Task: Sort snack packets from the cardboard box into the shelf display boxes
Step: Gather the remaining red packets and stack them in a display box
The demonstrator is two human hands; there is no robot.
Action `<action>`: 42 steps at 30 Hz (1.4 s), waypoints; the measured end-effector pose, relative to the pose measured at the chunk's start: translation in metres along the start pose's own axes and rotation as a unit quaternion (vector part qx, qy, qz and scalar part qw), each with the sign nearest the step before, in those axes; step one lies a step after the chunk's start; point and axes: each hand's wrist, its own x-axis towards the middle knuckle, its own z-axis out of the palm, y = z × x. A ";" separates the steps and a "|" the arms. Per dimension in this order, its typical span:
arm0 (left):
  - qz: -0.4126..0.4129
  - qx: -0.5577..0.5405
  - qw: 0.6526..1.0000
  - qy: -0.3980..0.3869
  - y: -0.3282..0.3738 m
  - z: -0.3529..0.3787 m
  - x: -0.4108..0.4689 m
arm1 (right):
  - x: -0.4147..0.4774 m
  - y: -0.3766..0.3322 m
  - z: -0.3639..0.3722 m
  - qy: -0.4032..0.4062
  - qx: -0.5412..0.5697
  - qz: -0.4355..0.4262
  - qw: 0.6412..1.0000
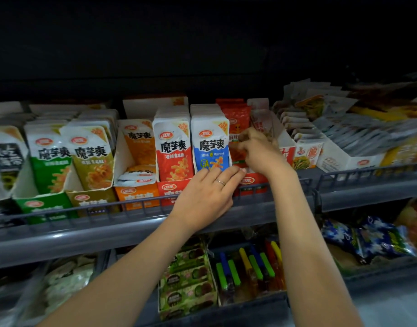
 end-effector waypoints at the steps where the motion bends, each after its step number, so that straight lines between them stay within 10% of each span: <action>1: 0.001 0.000 1.000 -0.001 0.000 0.000 0.000 | 0.000 0.000 0.001 -0.002 -0.007 0.004 1.000; 13: -0.002 -0.009 1.000 -0.017 -0.001 -0.001 0.000 | -0.002 0.004 -0.006 0.086 0.111 -0.006 0.990; 18: -0.003 -0.020 0.998 -0.067 -0.003 -0.011 0.000 | -0.028 -0.009 -0.026 0.278 0.163 -0.007 0.947; 26: 0.063 -0.120 0.983 -0.125 -0.010 -0.073 -0.045 | -0.108 -0.073 -0.029 0.278 0.419 -0.031 0.864; 30: 0.088 -0.171 0.961 -0.199 -0.004 -0.114 -0.133 | -0.147 -0.096 0.014 0.196 0.372 -0.075 0.904; 35: -0.002 -0.243 0.905 -0.349 0.026 -0.138 -0.253 | -0.186 -0.119 0.104 -0.103 0.155 -0.173 0.967; 42: -0.076 -0.206 0.882 -0.417 0.015 -0.142 -0.322 | -0.243 -0.132 0.213 -0.344 -0.028 -0.247 0.905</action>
